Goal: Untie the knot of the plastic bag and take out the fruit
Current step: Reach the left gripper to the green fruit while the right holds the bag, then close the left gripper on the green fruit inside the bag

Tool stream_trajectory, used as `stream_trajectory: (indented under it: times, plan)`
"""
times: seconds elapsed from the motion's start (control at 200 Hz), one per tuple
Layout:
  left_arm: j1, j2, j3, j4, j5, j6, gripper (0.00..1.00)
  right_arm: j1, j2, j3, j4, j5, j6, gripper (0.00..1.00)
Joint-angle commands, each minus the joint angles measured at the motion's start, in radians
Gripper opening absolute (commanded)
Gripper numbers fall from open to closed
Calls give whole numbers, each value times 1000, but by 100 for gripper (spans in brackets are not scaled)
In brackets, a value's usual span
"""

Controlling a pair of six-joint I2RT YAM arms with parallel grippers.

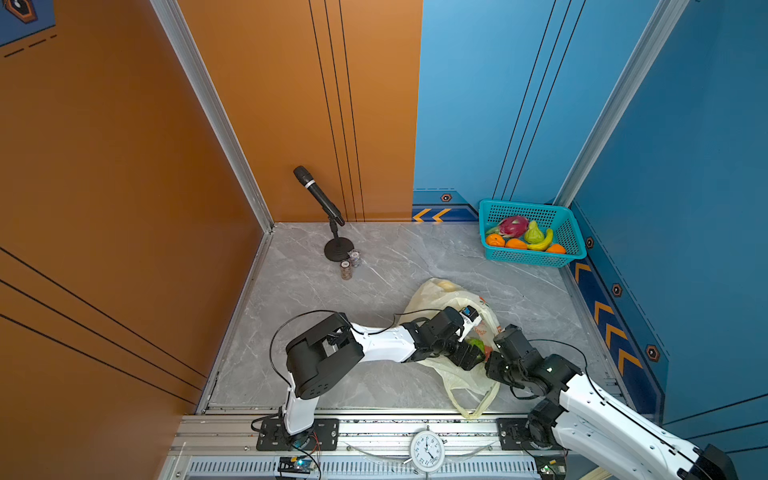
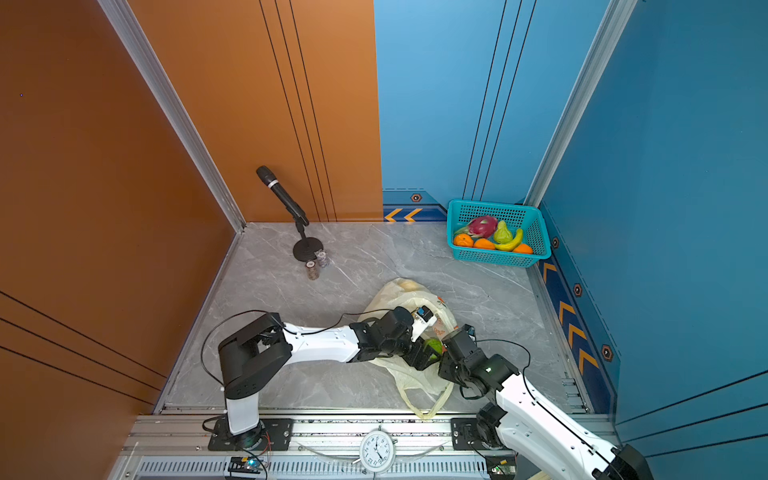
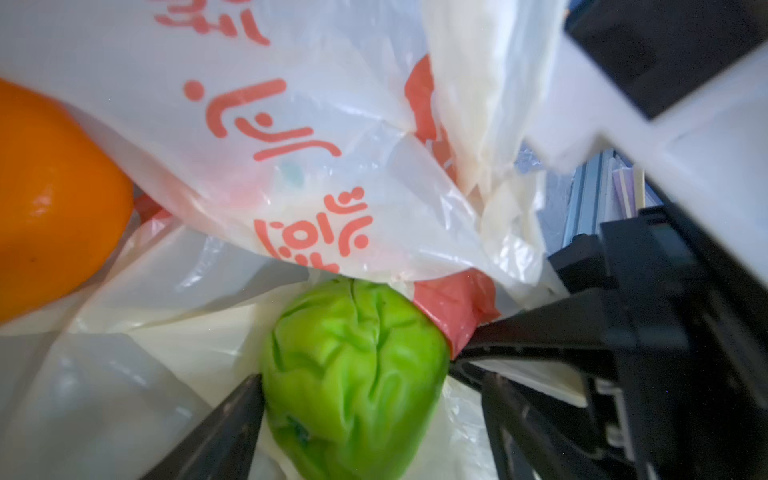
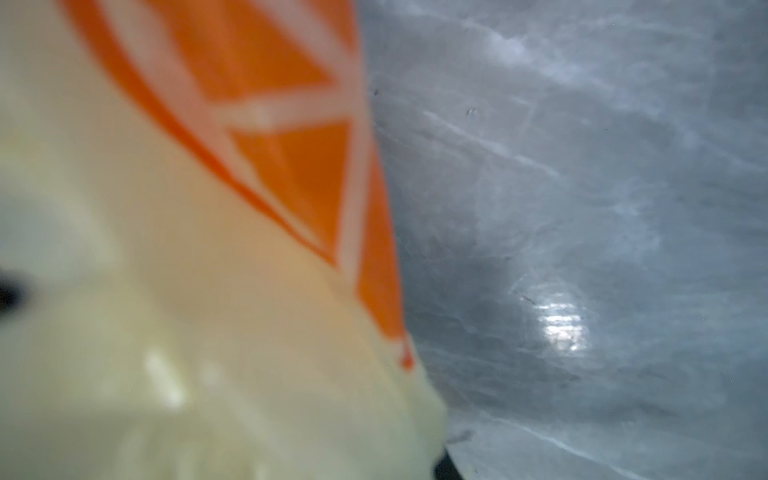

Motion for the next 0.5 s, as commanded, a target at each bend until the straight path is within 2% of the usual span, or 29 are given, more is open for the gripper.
stream_trajectory:
  times: [0.0,0.155,0.365,0.496]
  plan:
    - [-6,32,24,-25,-15,2,83,-10,-24,7,-44,26,21,22]
    - [-8,37,53,-76,-153,-1,77,-11,-44,-4,-21,-7,31,22]
    - [-12,16,63,-77,-200,31,73,-10,-51,-14,-10,-36,28,22]
    - [-11,29,93,-67,-189,34,83,-10,-52,-22,7,-60,30,22]
